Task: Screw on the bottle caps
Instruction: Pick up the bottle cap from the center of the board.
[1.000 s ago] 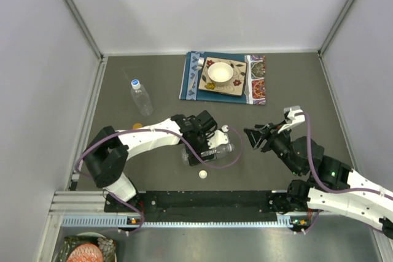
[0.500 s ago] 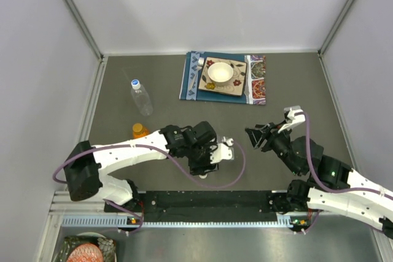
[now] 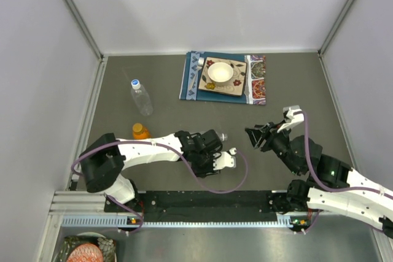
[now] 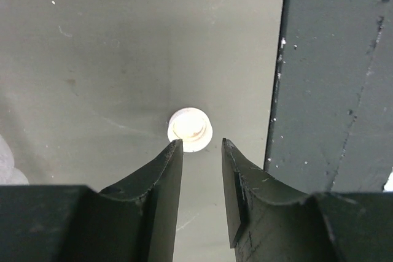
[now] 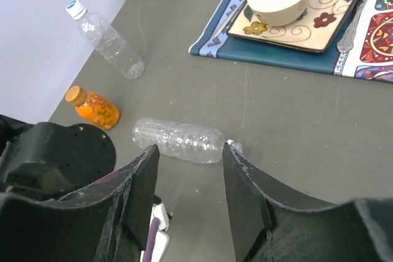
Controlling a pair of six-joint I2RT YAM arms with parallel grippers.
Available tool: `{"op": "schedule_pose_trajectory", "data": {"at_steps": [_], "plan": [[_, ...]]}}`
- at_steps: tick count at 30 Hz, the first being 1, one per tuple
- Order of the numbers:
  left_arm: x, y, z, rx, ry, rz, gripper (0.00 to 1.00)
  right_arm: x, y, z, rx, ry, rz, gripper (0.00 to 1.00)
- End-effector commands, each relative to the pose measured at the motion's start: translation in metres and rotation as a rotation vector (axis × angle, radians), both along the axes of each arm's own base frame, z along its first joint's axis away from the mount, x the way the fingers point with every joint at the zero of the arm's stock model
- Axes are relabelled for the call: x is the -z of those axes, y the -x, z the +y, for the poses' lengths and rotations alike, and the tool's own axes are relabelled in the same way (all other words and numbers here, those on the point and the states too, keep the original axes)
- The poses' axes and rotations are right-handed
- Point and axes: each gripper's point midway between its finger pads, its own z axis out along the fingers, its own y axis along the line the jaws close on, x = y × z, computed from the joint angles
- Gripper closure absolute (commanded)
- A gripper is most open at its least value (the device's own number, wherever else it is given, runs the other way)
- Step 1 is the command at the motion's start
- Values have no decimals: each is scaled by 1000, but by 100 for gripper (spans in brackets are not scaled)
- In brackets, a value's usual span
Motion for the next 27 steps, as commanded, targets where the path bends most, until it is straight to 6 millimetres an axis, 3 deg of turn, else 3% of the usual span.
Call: {"op": "schedule_pose_trajectory", "data": {"at_steps": [1,9,21,27], "plan": [[5,-13,-15,19,51,-53,63,-28,2,0,-8,-63,-27,53],[13,-24,-18,6,55,-72,68,-27,4,1,-15,-72,-19,54],[32,-16,-1,30,8,-59,73,-28,4,-2,-7,-73,-18,54],[34,-14,-10,40,23,-31,100,-32,4,-1,-15,-77,-21,54]]}}
